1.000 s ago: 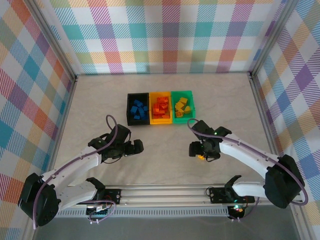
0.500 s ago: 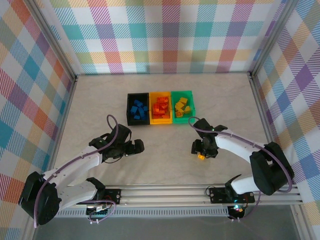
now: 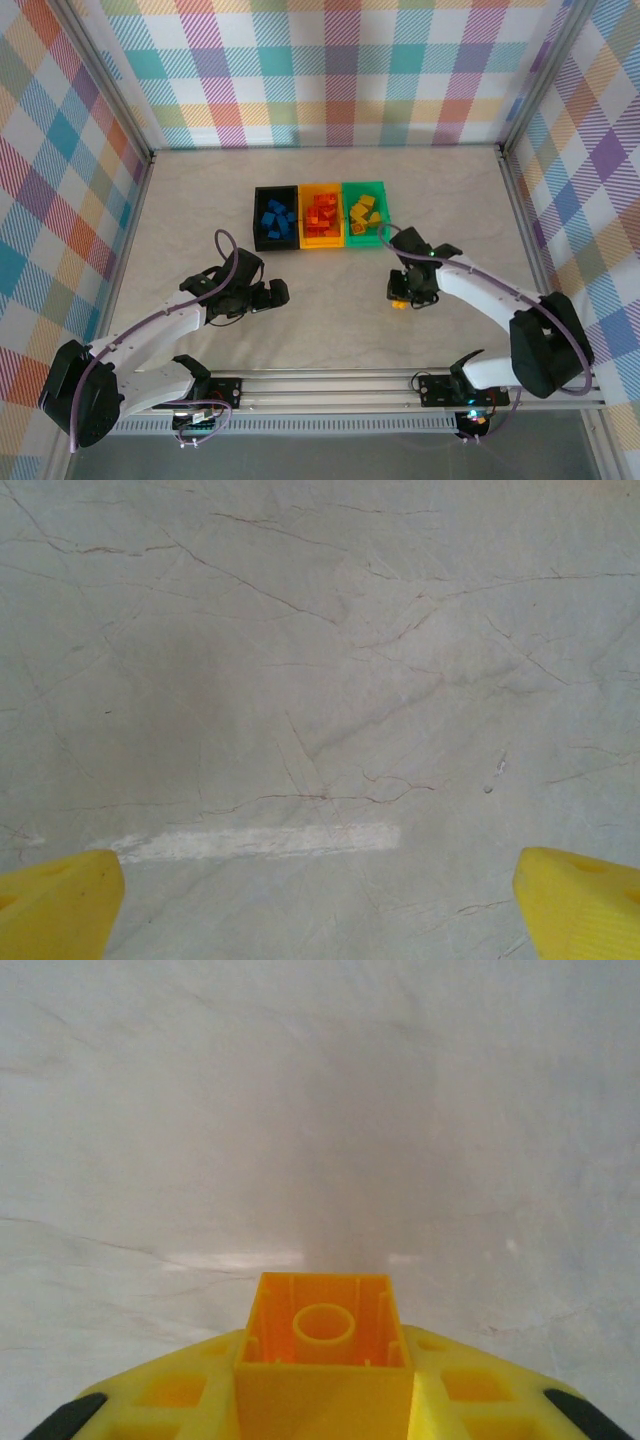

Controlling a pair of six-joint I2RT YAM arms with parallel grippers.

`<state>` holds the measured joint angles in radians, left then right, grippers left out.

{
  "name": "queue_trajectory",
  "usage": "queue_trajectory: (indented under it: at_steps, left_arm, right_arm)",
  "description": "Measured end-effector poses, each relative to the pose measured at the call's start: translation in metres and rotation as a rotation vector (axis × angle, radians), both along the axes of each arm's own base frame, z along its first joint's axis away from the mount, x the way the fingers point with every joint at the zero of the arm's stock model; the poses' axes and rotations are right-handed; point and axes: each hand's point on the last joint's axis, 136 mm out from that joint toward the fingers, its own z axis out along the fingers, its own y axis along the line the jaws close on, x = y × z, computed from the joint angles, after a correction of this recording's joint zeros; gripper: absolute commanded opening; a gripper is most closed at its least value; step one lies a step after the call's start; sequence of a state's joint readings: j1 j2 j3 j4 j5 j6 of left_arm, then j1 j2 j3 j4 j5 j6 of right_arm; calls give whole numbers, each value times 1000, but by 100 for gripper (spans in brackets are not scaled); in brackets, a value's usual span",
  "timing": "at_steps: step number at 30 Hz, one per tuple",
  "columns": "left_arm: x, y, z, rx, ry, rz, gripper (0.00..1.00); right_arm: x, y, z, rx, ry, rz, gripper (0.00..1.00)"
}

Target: Sort the legos into containers by color

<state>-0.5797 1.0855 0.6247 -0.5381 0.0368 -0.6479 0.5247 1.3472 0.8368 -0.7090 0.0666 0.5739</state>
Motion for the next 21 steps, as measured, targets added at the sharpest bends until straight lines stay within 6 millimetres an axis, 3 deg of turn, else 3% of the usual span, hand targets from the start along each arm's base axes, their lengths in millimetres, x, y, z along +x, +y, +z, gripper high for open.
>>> queue_trajectory:
  at_steps: [5, 7, 10, 15, 19, 21]
  left_arm:
    - [0, 0, -2, 1, 10, 9, 100]
    - [-1, 0, -3, 2, 14, 12, 100]
    - [-1, 0, -3, 2, 14, 13, 100]
    - [-2, 1, -3, 5, 19, 14, 100]
    - [-1, 1, 1, 0, 9, 14, 100]
    - [0, 1, 5, -5, 0, 15, 100]
  right_arm:
    - [73, 40, 70, 92, -206, 47, 33]
    - [104, 54, 82, 108, -256, 54, 33]
    - [148, 66, 77, 95, -273, 49, 33]
    - [211, 72, 51, 41, -270, 24, 35]
    - [237, 69, 40, 3, -273, 10, 38]
    - [240, 66, 39, -9, -272, 8, 47]
